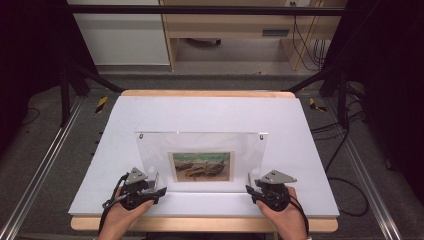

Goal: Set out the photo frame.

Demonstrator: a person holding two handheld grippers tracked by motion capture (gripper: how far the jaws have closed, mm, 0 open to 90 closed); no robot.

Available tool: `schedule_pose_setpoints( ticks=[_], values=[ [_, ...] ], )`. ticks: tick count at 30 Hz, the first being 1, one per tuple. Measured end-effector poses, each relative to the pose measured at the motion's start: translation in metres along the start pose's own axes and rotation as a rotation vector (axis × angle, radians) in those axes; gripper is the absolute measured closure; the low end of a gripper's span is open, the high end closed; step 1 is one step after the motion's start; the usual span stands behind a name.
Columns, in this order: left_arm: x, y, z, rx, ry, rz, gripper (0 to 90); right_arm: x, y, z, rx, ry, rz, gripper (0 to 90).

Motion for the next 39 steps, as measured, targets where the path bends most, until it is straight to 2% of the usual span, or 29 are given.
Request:
schedule_pose_setpoints(
  ticks=[6, 13, 19, 22, 26, 33, 39],
  values=[
    [0.002, 0.001, 0.001, 0.009, -0.006, 0.004, 37.0, 0.001, 0.001, -0.004, 0.000, 0.000, 0.005, 52.0],
    [0.003, 0.003, 0.004, 0.030, -0.002, 0.005, 24.5, 0.003, 0.005, -0.007, -0.008, -0.001, 0.017, 34.4],
    [0.002, 0.006, 0.003, 0.014, -0.018, 0.035, 12.6, 0.003, 0.009, -0.005, -0.003, -0.020, 0.044, 19.6],
    [0.001, 0.009, 0.004, 0.025, -0.027, 0.059, 7.1, 0.003, 0.011, -0.005, -0.002, -0.028, 0.061, 13.6],
    [-0.002, 0.012, 0.007, 0.046, -0.037, 0.088, 4.2, 0.002, 0.014, -0.004, -0.016, -0.039, 0.085, 9.5],
    [-0.009, 0.015, 0.010, 0.052, -0.052, 0.119, 4.0, -0.005, 0.018, -0.003, -0.010, -0.042, 0.138, 7.3],
    [-0.022, 0.013, 0.014, 0.082, -0.036, 0.141, 4.7, -0.017, 0.015, 0.001, -0.005, -0.054, 0.163, 7.2]
  ],
)
Point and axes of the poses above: each handheld gripper's, and its own axes: x roughly forward along the jaws, y roughly out of its top, z roughly to its right, the point moved 6 cm from there along x, roughly forward along the jaws, and after that the axes turned 14 degrees about -y, right-handed, at the moved point
